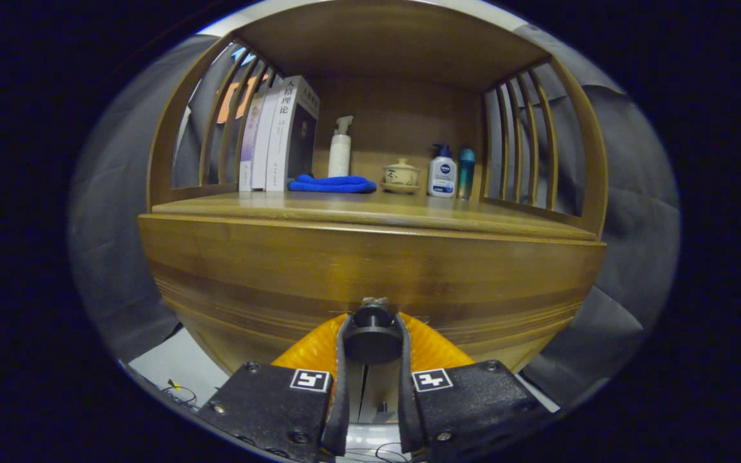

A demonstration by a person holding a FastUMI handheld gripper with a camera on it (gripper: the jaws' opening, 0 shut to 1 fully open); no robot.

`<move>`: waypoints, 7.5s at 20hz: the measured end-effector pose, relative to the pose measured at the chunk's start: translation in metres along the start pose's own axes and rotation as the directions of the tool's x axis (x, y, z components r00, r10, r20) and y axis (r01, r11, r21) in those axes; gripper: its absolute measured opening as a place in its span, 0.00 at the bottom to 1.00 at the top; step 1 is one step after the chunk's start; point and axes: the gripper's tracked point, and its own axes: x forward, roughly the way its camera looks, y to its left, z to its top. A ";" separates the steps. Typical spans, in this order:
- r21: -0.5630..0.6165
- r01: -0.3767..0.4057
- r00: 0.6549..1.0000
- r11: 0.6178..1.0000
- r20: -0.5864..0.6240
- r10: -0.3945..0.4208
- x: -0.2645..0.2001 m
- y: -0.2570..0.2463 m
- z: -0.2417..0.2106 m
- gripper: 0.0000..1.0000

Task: Pull open the drawer, take out the items inside it, and place them on the countertop above the cabinet.

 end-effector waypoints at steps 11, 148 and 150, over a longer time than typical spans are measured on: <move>-0.007 -0.011 1.000 1.000 -0.019 0.011 -0.059 -0.002 -0.020 0.33; 0.158 0.007 0.712 0.987 -0.694 0.106 0.003 -0.027 0.149 0.42; 0.156 0.005 0.708 0.988 -0.698 0.107 0.019 -0.025 0.146 0.42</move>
